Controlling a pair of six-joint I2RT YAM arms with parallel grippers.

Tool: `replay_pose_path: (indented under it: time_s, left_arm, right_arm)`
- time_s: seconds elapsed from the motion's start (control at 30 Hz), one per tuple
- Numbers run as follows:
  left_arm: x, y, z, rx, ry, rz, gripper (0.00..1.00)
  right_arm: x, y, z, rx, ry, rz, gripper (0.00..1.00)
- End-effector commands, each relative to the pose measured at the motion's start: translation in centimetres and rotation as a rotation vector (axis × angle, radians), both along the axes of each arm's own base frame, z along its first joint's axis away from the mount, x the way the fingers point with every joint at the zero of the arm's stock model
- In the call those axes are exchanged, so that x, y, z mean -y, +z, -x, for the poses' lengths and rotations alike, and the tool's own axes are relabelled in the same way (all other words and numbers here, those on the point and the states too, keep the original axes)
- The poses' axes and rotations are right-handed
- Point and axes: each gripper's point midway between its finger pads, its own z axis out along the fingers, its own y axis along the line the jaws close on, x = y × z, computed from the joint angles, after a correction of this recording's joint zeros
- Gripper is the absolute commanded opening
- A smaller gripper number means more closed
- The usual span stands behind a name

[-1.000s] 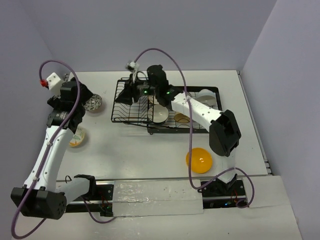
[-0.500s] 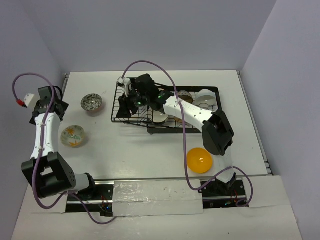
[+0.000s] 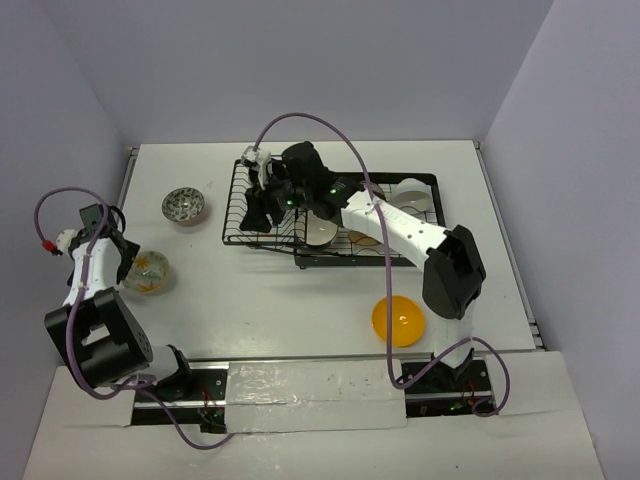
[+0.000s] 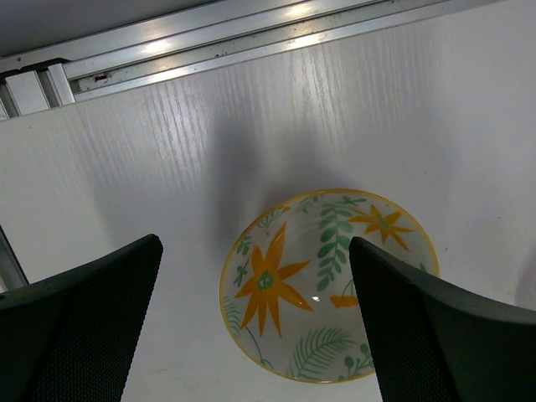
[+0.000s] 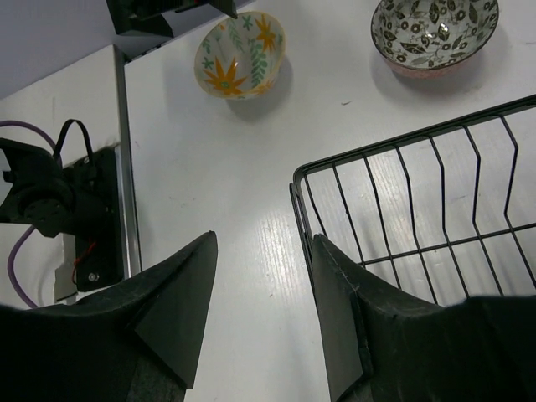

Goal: Load the bowls into the dish rack
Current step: Pick up the bowl from the corner of the board.

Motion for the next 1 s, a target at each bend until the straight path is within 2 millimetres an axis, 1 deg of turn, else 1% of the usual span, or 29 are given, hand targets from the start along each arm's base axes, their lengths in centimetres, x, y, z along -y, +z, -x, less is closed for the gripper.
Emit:
replay_pose_path:
  time_s: [0.0, 0.13, 0.33, 0.37, 0.43, 0.47, 0.63, 0.67, 0.7, 0.73, 0.77, 0.83, 0.93, 0.97]
  left_arm:
    - [-0.4, -0.7, -0.6, 0.012, 0.021, -0.002, 0.99]
    - [-0.6, -2.0, -1.1, 0.001, 0.029, 0.010, 0.99]
    - [-0.7, -3.6, -1.3, -0.042, 0.032, 0.034, 0.97]
    - [-0.6, -3.8, -1.5, -0.041, 0.026, 0.043, 0.94]
    - [-0.4, -4.1, -1.7, -0.035, 0.021, 0.050, 0.90]
    - [-0.4, -4.1, -1.9, -0.025, 0.016, 0.052, 0.86]
    - [0.1, -5.4, -2.4, -0.041, -0.004, 0.096, 0.78]
    - [0.1, -5.5, -2.4, -0.047, -0.005, 0.099, 0.73]
    - [0.3, -5.6, -2.4, -0.047, -0.011, 0.106, 0.71]
    - [0.2, -5.4, -2.5, -0.041, -0.014, 0.102, 0.68]
    - [0.3, -5.3, -2.5, -0.039, -0.019, 0.099, 0.63]
    - [0.2, -4.7, -2.7, -0.022, -0.023, 0.081, 0.61]
    - [0.1, -4.0, -2.7, -0.019, -0.025, 0.050, 0.53]
    - [0.1, -3.9, -2.7, -0.021, -0.027, 0.046, 0.47]
  right_arm:
    - [1.3, 3.4, -0.2, 0.079, -0.014, -0.047, 0.57]
    - [1.6, 3.6, -0.2, 0.089, -0.017, -0.047, 0.57]
    - [2.2, 3.1, -1.1, 0.083, -0.034, -0.042, 0.57]
    - [2.3, 3.1, -1.2, 0.082, -0.037, -0.041, 0.57]
    - [2.5, 2.9, -1.7, 0.084, -0.051, -0.037, 0.57]
    - [2.7, 2.9, -1.8, 0.085, -0.057, -0.036, 0.57]
    - [3.5, 2.8, -2.4, 0.085, -0.081, -0.030, 0.57]
    - [3.6, 2.8, -2.4, 0.085, -0.083, -0.032, 0.57]
    - [3.7, 2.8, -2.5, 0.085, -0.084, -0.032, 0.57]
    - [3.8, 2.8, -2.6, 0.085, -0.088, -0.032, 0.57]
    - [4.0, 2.9, -2.7, 0.087, -0.092, -0.033, 0.57]
    - [4.2, 2.7, -2.8, 0.084, -0.097, -0.028, 0.57]
    - [4.8, 2.9, -3.1, 0.086, -0.110, -0.031, 0.57]
    - [5.0, 2.9, -3.2, 0.086, -0.114, -0.032, 0.57]
